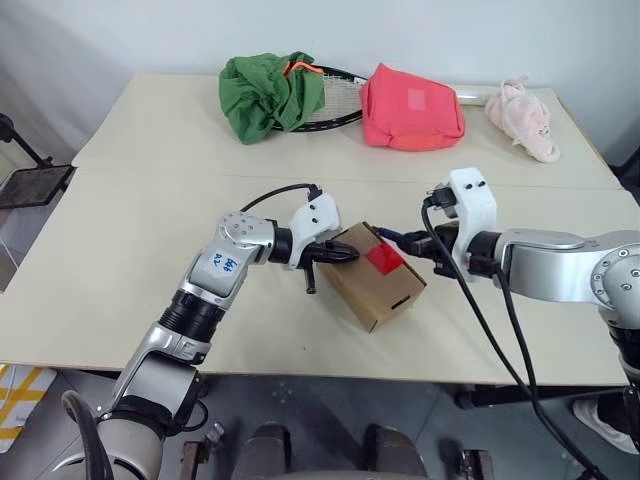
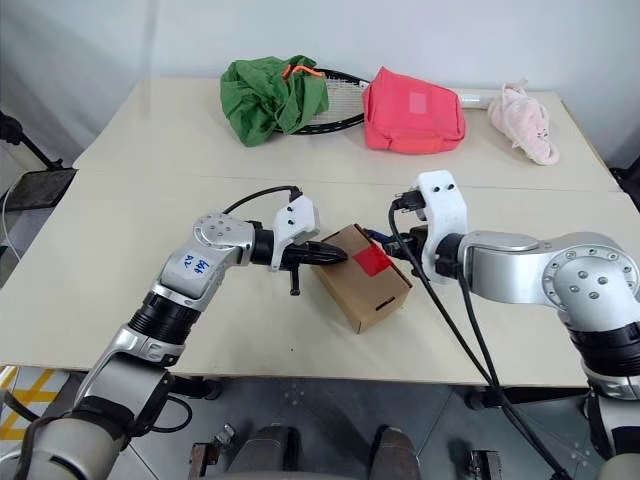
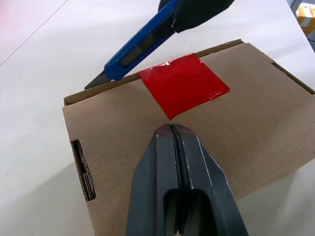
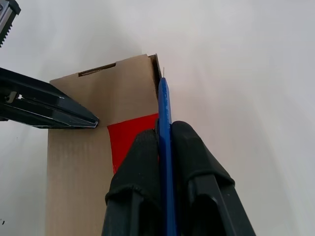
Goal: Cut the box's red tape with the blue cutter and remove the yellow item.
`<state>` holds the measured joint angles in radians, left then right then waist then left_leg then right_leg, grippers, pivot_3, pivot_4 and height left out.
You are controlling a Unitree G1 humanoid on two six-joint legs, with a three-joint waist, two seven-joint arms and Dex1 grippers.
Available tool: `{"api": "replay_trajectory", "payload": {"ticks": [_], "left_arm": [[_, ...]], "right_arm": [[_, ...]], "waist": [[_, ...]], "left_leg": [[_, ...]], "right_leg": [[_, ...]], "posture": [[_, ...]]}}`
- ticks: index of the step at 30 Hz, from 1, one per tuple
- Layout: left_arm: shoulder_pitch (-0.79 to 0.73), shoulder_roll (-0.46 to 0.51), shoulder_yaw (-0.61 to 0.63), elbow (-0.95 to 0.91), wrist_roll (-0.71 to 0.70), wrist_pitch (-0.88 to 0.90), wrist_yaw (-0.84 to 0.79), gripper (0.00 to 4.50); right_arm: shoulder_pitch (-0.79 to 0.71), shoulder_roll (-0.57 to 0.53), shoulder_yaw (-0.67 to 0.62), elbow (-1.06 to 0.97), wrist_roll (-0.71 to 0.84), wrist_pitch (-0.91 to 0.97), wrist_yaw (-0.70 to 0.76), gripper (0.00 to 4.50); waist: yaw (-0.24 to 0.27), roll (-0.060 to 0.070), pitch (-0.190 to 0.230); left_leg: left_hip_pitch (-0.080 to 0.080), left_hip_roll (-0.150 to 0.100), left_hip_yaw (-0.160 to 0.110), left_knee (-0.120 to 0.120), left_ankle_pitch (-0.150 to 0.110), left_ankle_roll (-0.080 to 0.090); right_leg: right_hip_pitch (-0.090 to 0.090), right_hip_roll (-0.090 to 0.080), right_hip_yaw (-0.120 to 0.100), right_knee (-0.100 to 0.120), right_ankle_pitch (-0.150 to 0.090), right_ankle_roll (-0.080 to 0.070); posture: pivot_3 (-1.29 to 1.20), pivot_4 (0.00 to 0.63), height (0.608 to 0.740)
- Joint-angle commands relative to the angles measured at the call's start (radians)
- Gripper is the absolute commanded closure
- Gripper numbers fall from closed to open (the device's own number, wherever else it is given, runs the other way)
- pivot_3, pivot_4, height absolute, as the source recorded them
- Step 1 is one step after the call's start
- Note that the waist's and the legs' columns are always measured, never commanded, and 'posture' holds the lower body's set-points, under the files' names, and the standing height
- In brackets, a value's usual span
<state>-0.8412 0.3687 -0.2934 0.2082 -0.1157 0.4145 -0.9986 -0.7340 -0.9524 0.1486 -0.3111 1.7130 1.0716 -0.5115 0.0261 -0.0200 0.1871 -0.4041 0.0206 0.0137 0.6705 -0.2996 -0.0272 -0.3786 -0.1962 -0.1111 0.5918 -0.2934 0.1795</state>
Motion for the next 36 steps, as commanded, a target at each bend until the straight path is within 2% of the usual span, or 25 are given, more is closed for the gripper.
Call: {"api": "replay_trajectory", "payload": {"ticks": [1,8,24,36], "left_arm": [[0.014,0.008,-0.029,0.003,0.024,0.019,-0.009,4.50],[0.015,0.007,-0.031,0.000,0.023,0.022,-0.010,4.50],[0.012,0.013,-0.035,-0.012,0.024,0.034,-0.017,4.50],[0.010,0.015,-0.034,-0.009,0.025,0.033,-0.018,4.50]], "right_arm": [[-0.039,-0.018,-0.066,-0.017,-0.024,0.012,0.024,4.38],[-0.076,0.000,-0.077,-0.021,0.007,0.034,0.021,4.38],[0.023,0.046,-0.058,-0.068,0.030,0.029,-0.033,4.38],[0.019,0.031,-0.068,-0.072,0.008,0.030,-0.020,4.38]], "waist": [[0.000,0.000,0.000],[0.000,0.000,0.000],[0.000,0.000,0.000],[0.000,0.000,0.000]], "left_leg": [[0.000,0.000,0.000,0.000,0.000,0.000],[0.000,0.000,0.000,0.000,0.000,0.000],[0.000,0.000,0.000,0.000,0.000,0.000],[0.000,0.000,0.000,0.000,0.000,0.000]], "right_leg": [[0.000,0.000,0.000,0.000,0.000,0.000],[0.000,0.000,0.000,0.000,0.000,0.000],[0.000,0.000,0.000,0.000,0.000,0.000],[0.000,0.000,0.000,0.000,0.000,0.000]], "posture": [[0.00,0.150,0.740],[0.00,0.150,0.740],[0.00,0.150,0.740],[0.00,0.150,0.740]]}}
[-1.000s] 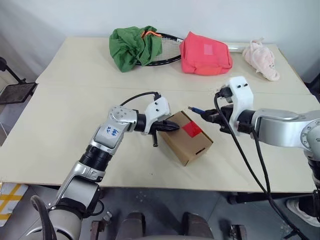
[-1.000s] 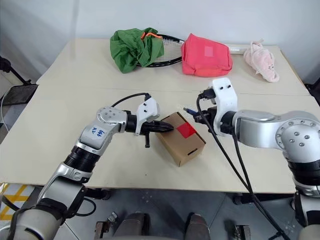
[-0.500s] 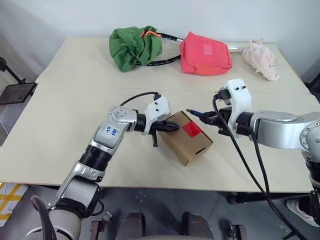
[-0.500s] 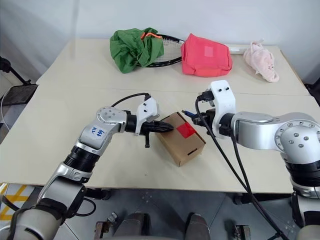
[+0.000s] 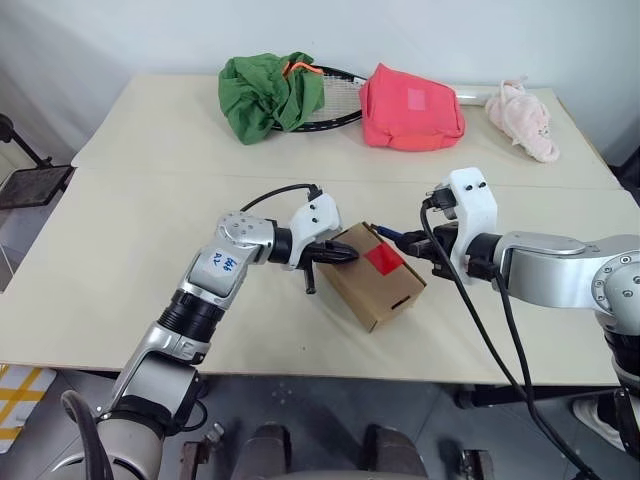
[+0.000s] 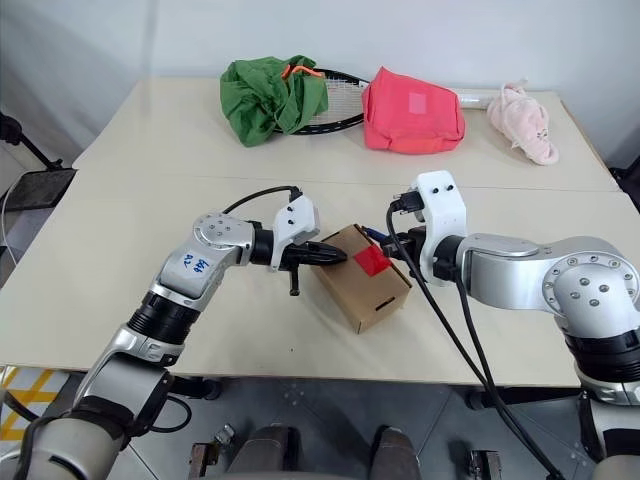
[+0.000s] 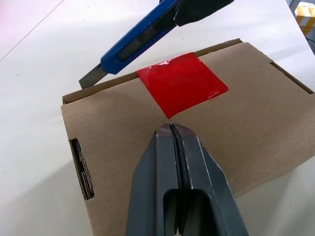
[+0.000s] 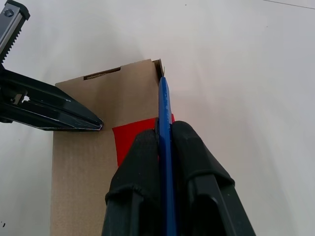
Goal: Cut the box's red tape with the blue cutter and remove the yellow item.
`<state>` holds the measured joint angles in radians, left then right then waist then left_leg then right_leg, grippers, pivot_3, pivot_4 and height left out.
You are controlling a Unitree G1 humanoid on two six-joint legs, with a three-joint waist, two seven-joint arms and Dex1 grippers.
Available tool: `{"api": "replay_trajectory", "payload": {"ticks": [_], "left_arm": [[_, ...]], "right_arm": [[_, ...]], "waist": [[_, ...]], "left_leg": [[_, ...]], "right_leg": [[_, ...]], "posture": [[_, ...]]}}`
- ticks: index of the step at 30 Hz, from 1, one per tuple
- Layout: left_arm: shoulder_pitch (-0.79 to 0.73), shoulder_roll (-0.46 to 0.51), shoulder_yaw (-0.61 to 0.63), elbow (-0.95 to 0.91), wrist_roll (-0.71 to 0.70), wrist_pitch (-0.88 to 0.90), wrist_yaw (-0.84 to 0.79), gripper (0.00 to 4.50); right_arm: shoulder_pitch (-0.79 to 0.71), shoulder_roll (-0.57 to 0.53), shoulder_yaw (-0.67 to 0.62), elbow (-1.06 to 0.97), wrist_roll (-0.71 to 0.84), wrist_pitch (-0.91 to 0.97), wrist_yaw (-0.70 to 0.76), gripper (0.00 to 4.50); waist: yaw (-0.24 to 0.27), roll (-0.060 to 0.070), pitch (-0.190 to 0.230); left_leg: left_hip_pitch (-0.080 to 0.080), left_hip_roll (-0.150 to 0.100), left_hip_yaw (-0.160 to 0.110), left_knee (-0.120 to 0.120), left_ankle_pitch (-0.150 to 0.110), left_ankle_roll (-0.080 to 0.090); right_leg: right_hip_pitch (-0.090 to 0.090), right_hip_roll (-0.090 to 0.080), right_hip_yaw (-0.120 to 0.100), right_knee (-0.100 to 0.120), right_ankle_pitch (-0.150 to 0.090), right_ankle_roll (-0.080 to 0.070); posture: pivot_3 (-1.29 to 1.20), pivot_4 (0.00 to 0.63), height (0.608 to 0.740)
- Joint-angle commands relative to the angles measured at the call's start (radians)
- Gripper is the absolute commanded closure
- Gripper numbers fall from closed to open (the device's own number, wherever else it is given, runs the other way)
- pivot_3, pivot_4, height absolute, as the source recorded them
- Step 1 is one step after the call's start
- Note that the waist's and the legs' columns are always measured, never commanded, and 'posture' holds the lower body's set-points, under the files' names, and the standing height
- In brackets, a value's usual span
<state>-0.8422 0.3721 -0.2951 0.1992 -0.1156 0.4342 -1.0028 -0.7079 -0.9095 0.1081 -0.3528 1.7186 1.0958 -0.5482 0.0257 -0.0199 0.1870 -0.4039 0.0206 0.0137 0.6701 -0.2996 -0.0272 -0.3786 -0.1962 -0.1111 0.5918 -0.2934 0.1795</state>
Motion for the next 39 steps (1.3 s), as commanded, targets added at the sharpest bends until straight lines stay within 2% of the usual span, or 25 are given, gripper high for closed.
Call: {"api": "replay_trajectory", "payload": {"ticks": [1,8,30,39], "left_arm": [[0.011,0.013,-0.032,-0.001,0.025,0.015,-0.014,4.50],[0.015,0.018,-0.033,-0.006,0.025,0.021,-0.020,4.50],[0.016,0.016,-0.037,-0.006,0.028,0.020,-0.023,4.50],[0.019,0.015,-0.038,0.001,0.029,0.027,-0.020,4.50]], "right_arm": [[-0.022,-0.019,-0.036,-0.029,-0.007,0.008,0.029,4.38],[-0.058,-0.036,-0.050,-0.036,0.009,0.011,0.053,4.38],[0.017,-0.035,-0.027,-0.058,0.010,0.019,0.036,4.38],[0.028,-0.133,0.023,-0.056,0.128,0.058,-0.020,4.38]], "waist": [[0.000,0.000,0.000],[0.000,0.000,0.000],[0.000,0.000,0.000],[0.001,0.000,0.000]], "left_leg": [[0.000,0.000,0.000,0.000,0.000,0.000],[0.000,0.000,0.000,0.000,0.000,0.000],[0.000,0.000,0.000,0.000,0.000,0.000],[0.000,0.000,0.000,0.000,0.000,0.000]], "right_leg": [[0.000,0.000,0.000,0.000,0.000,0.000],[0.000,0.000,0.000,0.000,0.000,0.000],[0.000,0.000,0.000,0.000,0.000,0.000],[0.000,0.000,0.000,0.000,0.000,0.000]], "posture": [[0.00,0.150,0.740],[0.00,0.150,0.740],[0.00,0.150,0.740],[0.00,0.150,0.740]]}}
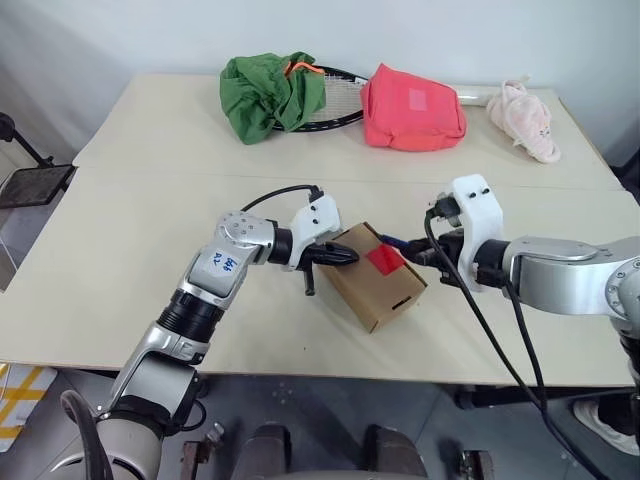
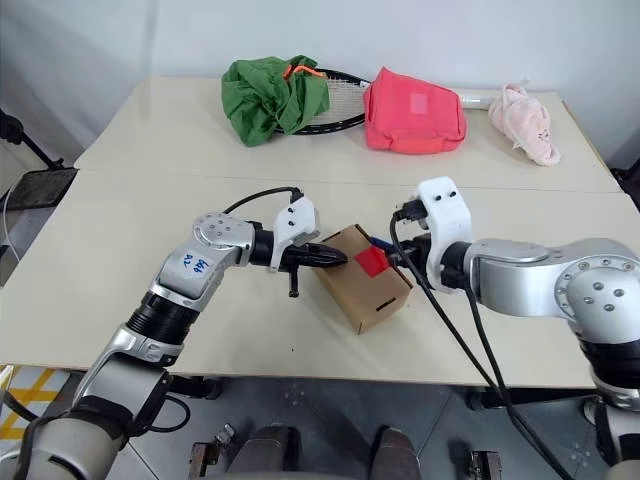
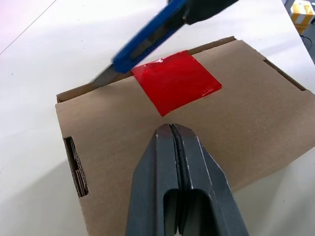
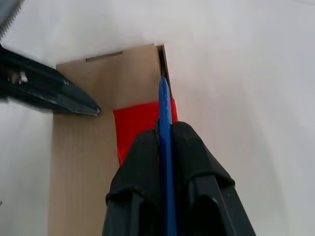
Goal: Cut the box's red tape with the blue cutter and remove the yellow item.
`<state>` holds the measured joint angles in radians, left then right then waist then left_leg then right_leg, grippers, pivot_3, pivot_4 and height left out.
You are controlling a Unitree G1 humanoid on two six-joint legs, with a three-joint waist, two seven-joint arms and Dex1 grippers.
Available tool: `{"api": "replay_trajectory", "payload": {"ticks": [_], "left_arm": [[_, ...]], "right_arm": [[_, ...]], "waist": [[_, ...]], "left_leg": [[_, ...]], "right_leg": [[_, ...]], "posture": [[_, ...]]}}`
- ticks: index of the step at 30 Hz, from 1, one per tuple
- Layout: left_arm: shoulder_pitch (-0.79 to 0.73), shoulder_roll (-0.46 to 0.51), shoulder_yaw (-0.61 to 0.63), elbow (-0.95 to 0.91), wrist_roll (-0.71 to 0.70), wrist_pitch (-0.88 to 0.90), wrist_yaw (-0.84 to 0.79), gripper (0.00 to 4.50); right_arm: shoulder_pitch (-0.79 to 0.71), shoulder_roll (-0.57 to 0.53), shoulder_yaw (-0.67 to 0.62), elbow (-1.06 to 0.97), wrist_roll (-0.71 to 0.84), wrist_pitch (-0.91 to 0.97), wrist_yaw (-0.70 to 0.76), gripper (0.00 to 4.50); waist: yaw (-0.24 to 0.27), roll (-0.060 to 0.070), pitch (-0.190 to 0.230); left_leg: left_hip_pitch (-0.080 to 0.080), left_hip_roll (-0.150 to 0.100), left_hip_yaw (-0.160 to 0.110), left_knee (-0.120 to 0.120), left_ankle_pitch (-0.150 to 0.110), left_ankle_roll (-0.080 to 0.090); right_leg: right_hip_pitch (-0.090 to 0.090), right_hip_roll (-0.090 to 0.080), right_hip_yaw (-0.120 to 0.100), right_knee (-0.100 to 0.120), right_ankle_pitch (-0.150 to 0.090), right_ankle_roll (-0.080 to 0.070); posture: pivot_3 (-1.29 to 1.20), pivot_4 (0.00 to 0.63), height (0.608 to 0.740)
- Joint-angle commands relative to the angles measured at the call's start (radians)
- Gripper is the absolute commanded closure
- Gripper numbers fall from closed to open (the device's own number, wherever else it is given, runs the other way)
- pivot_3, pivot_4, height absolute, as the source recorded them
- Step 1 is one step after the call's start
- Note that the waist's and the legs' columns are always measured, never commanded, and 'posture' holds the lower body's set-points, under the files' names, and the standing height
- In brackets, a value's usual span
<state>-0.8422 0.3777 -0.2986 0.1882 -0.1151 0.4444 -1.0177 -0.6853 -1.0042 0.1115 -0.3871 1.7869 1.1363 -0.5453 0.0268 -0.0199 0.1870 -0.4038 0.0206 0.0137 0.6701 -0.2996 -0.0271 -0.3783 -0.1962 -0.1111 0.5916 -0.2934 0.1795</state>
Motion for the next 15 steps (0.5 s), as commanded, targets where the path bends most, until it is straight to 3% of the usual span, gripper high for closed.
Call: {"api": "replay_trajectory", "payload": {"ticks": [1,7,15], "left_arm": [[0.020,0.009,-0.036,0.013,0.029,0.019,-0.005,4.50],[0.025,0.004,-0.046,0.015,0.033,0.039,0.004,4.50],[0.024,-0.008,-0.061,0.020,0.040,0.070,0.017,4.50]], "right_arm": [[0.004,-0.050,0.025,-0.023,0.080,0.015,-0.031,4.38],[-0.001,-0.114,0.058,-0.032,0.174,-0.011,-0.085,4.38],[0.058,-0.160,0.075,-0.096,0.185,-0.068,-0.064,4.38]], "waist": [[0.000,0.000,0.000],[0.001,0.000,0.000],[0.003,0.000,0.000]], "left_leg": [[0.000,0.000,0.000,0.000,0.000,0.000],[0.000,0.000,0.000,0.000,0.000,0.000],[0.001,0.000,0.000,0.000,0.000,0.000]], "right_leg": [[0.000,0.000,0.000,0.000,0.000,0.000],[0.000,0.000,0.000,0.000,0.000,0.000],[0.001,0.000,0.000,0.000,0.000,0.000]], "posture": [[0.00,0.150,0.740],[0.00,0.150,0.740],[0.00,0.150,0.740]]}}
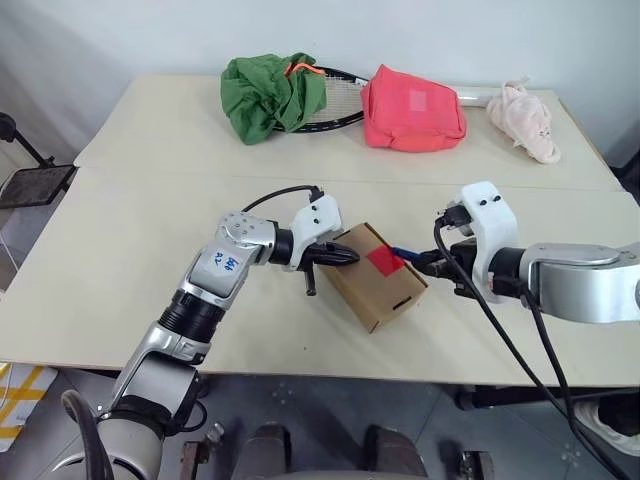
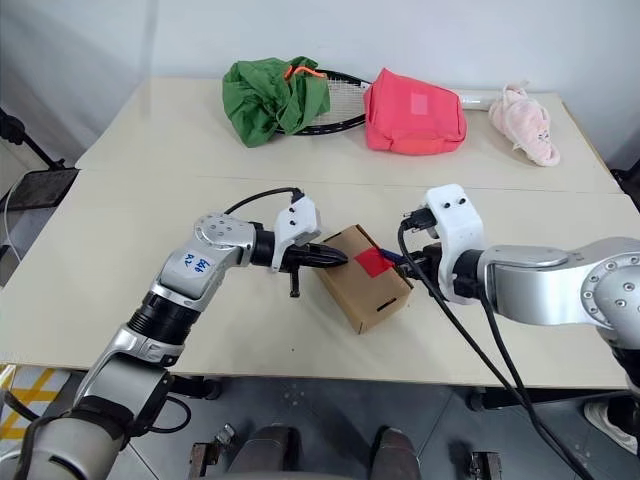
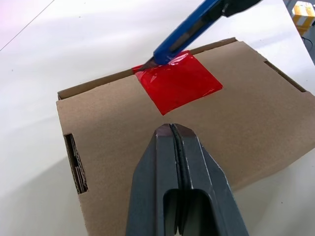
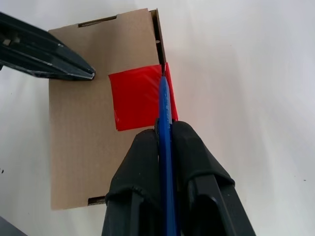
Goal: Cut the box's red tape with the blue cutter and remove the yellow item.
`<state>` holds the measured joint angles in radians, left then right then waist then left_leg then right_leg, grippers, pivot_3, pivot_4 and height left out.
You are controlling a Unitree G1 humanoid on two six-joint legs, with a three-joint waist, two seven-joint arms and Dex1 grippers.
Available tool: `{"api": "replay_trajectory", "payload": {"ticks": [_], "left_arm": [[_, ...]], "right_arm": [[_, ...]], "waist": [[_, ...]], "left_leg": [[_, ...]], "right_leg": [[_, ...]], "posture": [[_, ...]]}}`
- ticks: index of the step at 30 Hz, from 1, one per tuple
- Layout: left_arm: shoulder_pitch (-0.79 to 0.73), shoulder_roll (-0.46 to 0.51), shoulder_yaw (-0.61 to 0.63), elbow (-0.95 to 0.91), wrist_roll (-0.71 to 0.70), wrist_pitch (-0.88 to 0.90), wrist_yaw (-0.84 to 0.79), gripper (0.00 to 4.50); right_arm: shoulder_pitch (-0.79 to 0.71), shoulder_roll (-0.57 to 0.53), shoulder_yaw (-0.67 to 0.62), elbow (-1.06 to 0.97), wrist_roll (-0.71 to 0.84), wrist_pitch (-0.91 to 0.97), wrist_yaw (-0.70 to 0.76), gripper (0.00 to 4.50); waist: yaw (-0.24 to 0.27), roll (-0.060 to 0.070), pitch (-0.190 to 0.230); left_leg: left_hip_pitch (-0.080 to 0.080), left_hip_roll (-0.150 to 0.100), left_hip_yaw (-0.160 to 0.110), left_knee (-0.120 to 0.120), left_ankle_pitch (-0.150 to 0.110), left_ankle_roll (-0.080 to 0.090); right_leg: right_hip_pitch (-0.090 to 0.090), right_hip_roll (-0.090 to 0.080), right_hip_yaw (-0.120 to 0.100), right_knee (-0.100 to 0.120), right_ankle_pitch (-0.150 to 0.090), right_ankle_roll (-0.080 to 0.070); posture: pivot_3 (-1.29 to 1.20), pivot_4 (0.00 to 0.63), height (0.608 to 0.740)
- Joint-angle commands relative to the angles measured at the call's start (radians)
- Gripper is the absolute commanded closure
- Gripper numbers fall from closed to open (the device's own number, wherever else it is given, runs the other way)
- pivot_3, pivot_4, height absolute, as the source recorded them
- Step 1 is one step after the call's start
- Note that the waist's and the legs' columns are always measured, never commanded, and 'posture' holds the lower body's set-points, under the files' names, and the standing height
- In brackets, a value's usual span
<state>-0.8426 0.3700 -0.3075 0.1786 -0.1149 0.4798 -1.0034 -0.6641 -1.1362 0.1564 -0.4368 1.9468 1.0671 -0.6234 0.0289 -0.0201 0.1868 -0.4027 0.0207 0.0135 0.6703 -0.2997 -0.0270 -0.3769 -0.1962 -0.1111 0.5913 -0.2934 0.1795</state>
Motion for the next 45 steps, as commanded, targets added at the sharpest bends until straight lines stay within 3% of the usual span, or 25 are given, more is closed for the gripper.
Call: {"api": "replay_trajectory", "payload": {"ticks": [1,20,26,31,41,44,45], "left_arm": [[0.024,-0.001,-0.054,0.029,0.038,0.037,0.003,4.50],[0.012,-0.018,-0.075,0.051,0.036,0.022,-0.006,4.50],[0.006,-0.011,-0.070,0.061,0.037,0.005,-0.018,4.50],[-0.001,-0.008,-0.067,0.075,0.041,-0.014,-0.024,4.50],[-0.008,-0.002,-0.027,0.078,0.015,-0.115,-0.050,4.50],[-0.010,0.002,-0.007,0.076,0.000,-0.155,-0.065,4.50],[-0.009,0.004,0.001,0.073,-0.009,-0.172,-0.074,4.50]], "right_arm": [[0.050,-0.040,0.026,-0.055,0.025,-0.004,0.019,4.38],[0.336,-0.334,-0.135,-0.183,0.025,-0.127,0.260,4.38],[0.529,-0.423,-0.405,-0.196,0.025,-0.084,0.466,4.38],[0.714,-0.413,-0.674,-0.127,0.025,0.043,0.492,4.38],[0.858,-0.241,-0.979,-0.062,0.025,0.078,0.638,4.38],[0.891,-0.118,-1.029,-0.075,-0.125,0.062,0.666,4.38],[0.899,-0.061,-1.023,-0.079,-0.251,0.012,0.708,4.38]], "waist": [[0.001,0.000,0.000],[0.026,-0.001,-0.002],[0.025,-0.001,-0.001],[0.026,-0.001,-0.002],[0.026,-0.001,-0.001],[0.026,-0.002,-0.001],[0.026,-0.002,-0.001]], "left_leg": [[0.000,0.000,0.000,0.000,0.000,0.000],[0.001,0.000,0.000,0.000,0.000,0.000],[0.001,0.000,0.000,0.000,0.000,0.000],[0.001,0.000,0.000,0.001,0.000,0.000],[0.000,0.000,0.000,0.002,0.000,0.000],[0.000,0.000,0.000,0.002,0.000,0.000],[0.000,0.000,0.000,0.001,0.000,0.000]], "right_leg": [[0.000,0.000,0.000,0.000,0.000,0.000],[0.001,0.000,0.000,-0.001,0.000,0.000],[0.001,0.000,0.000,-0.001,0.000,0.000],[0.002,0.000,0.000,-0.001,0.000,0.000],[0.002,0.000,0.000,-0.001,0.000,-0.001],[0.002,0.000,0.000,-0.001,0.000,0.000],[0.002,0.000,0.000,-0.001,0.000,0.000]], "posture": [[0.00,0.150,0.740],[0.00,0.150,0.740],[0.00,0.150,0.740],[0.00,0.150,0.740],[0.00,0.150,0.740],[0.00,0.150,0.740],[0.00,0.150,0.740]]}}
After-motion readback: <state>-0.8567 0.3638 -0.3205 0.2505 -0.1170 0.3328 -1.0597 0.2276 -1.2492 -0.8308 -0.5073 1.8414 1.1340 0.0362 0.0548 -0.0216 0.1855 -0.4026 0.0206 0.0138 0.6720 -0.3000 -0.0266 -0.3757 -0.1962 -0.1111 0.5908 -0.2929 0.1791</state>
